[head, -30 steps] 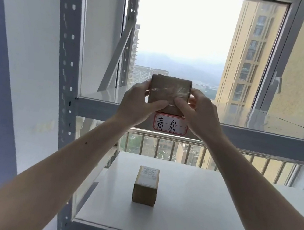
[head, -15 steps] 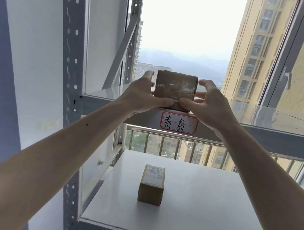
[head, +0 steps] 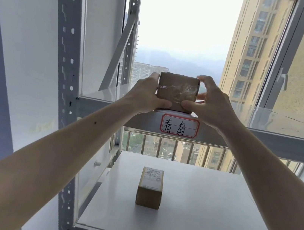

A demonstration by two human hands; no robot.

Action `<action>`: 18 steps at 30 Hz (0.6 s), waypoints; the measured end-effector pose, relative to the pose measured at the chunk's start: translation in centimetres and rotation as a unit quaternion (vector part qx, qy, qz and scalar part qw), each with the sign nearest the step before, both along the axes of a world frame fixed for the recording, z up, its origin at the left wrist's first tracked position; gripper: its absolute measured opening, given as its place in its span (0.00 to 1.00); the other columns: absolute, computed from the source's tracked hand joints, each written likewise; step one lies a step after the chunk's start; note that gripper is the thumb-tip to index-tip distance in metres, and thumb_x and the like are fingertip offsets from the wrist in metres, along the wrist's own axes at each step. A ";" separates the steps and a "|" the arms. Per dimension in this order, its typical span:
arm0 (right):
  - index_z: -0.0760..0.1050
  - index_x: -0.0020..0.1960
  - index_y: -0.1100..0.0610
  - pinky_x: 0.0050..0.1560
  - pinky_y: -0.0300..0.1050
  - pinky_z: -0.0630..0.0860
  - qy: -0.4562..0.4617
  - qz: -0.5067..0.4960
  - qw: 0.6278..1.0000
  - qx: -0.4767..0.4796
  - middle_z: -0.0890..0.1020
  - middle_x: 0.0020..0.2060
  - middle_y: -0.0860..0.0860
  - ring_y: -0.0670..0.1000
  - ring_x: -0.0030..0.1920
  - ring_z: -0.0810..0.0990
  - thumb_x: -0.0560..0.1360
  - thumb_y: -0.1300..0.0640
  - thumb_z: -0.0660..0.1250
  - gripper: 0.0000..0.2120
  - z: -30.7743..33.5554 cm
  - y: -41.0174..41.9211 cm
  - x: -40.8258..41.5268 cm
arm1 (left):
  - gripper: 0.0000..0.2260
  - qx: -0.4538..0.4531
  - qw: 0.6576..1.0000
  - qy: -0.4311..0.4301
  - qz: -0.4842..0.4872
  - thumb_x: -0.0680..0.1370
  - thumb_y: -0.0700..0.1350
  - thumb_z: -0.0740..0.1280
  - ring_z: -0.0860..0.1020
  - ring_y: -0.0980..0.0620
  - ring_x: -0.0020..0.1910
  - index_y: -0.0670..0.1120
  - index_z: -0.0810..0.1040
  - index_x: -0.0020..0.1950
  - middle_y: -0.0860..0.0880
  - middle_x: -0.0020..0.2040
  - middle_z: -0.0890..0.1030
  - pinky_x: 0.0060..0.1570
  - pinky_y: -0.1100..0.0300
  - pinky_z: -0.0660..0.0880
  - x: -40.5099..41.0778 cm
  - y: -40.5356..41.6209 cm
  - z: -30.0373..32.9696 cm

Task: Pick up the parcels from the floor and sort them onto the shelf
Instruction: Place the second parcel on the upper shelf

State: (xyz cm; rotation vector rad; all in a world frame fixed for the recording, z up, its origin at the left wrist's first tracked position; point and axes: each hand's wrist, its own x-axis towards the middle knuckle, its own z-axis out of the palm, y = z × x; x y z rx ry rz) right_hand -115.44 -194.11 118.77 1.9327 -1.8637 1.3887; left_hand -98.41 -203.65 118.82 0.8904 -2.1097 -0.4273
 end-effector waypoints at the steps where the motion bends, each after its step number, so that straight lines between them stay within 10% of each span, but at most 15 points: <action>1: 0.63 0.73 0.53 0.26 0.21 0.65 -0.001 0.000 1.000 0.002 0.77 0.47 0.48 0.50 0.47 0.77 0.72 0.57 0.73 0.33 0.2 -0.3 -0.1 | 0.32 0.001 1.000 -0.007 0.003 0.66 0.51 0.79 0.82 0.46 0.54 0.47 0.72 0.66 0.48 0.57 0.82 0.56 0.47 0.79 -0.2 -0.2 0.1; 18: 0.64 0.64 0.56 0.34 0.45 0.77 0.012 -0.046 0.996 0.069 0.81 0.49 0.61 0.53 0.38 0.78 0.70 0.59 0.75 0.28 2.0 -6.4 -1.9 | 0.23 0.026 0.989 -0.117 0.082 0.73 0.50 0.75 0.77 0.46 0.51 0.42 0.74 0.63 0.44 0.55 0.79 0.47 0.56 0.72 -3.5 -4.1 2.2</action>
